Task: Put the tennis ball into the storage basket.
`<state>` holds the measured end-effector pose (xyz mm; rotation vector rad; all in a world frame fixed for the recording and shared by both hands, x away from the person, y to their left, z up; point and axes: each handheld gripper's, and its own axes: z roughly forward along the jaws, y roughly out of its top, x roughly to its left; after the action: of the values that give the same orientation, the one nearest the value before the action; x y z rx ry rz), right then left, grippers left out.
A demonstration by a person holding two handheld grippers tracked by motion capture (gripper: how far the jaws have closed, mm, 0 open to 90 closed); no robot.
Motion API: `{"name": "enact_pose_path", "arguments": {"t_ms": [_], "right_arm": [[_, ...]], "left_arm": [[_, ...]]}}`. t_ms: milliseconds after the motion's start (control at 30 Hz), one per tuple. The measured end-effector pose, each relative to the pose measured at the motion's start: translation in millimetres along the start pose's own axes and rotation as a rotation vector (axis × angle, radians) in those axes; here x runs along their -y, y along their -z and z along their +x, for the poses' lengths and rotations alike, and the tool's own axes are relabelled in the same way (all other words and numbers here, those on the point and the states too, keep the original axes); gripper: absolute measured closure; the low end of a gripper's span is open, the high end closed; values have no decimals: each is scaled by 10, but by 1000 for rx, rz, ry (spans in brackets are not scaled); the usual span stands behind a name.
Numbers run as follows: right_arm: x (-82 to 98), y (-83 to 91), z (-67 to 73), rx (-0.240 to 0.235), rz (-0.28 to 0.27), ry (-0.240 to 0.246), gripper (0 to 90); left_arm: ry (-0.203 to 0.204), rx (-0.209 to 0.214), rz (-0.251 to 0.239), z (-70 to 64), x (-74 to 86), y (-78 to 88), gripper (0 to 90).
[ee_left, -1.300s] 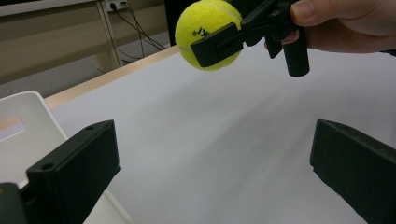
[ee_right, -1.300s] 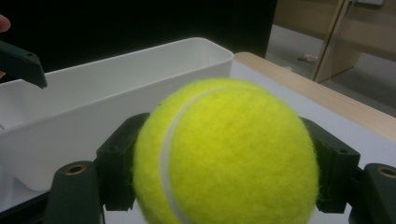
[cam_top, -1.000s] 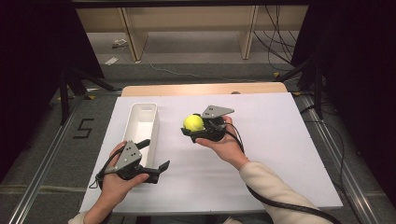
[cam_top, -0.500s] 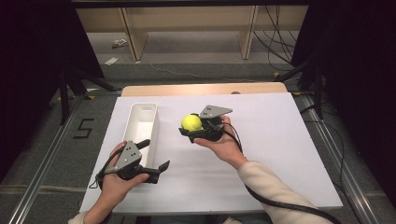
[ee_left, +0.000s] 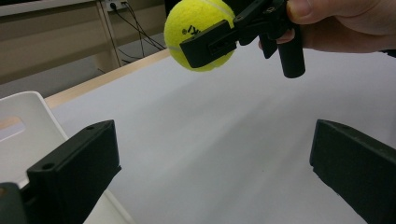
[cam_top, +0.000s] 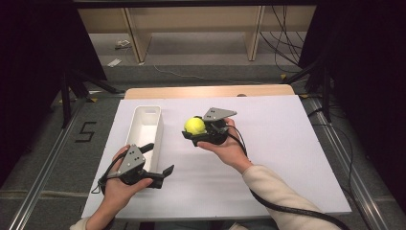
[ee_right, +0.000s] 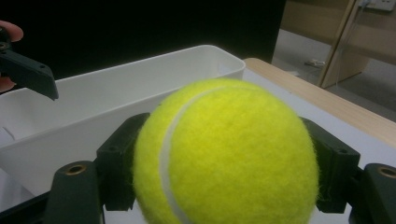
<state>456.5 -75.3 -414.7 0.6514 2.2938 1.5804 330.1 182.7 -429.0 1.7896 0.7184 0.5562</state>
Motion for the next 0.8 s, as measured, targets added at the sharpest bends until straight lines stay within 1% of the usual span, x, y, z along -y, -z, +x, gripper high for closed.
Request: {"name": "enact_pose_path", "arguments": {"t_ms": [800], "right_arm": [[-22,-87,38,-21,5,-3,267]], "left_arm": [[0,2,-2,-3,-4,0,9]]}}
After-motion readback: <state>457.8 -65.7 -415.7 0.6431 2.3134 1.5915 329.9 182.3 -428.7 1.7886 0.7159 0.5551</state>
